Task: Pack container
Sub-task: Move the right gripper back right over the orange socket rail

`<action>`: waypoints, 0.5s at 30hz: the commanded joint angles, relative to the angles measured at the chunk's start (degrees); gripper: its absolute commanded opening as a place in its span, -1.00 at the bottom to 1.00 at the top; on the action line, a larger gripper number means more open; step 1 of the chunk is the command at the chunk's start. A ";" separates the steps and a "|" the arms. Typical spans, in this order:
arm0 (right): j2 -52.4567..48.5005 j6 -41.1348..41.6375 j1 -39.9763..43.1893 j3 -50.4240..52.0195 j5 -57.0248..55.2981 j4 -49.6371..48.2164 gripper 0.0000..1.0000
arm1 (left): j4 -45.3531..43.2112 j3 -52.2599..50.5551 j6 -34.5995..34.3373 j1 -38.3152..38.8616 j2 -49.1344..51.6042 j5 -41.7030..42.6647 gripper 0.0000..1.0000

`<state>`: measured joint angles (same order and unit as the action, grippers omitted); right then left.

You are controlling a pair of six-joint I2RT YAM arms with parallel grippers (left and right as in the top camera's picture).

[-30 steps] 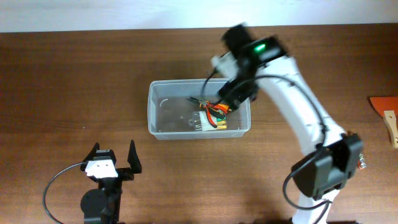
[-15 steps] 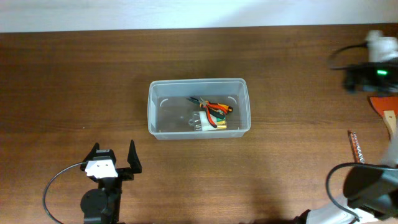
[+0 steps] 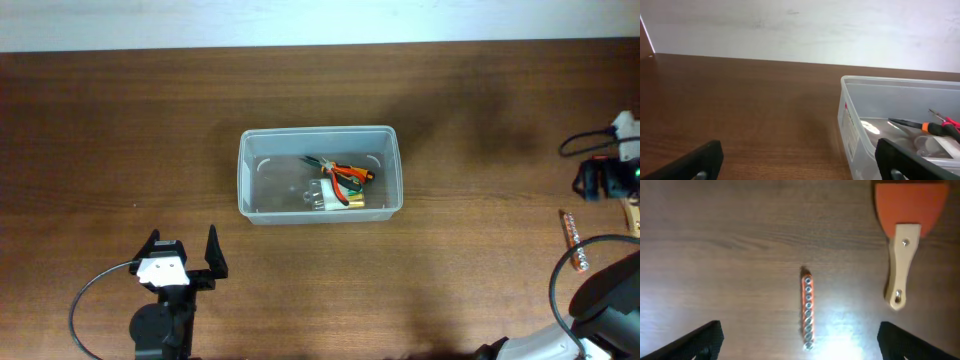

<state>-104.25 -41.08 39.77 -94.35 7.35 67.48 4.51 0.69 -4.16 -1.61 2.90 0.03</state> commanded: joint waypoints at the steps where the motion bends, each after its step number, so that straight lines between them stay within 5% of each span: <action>1: -0.50 -5.66 0.07 5.38 -5.92 -3.45 0.97 | 0.28 -0.17 -0.11 0.22 0.15 -0.02 0.99; 15: -1.16 -2.54 1.11 19.65 -12.11 -10.93 0.97 | 0.26 -0.17 -0.11 0.22 0.15 -0.90 0.98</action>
<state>-104.53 -45.28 39.94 -76.23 -3.64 57.74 4.51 0.69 -4.16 -1.61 2.90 -0.23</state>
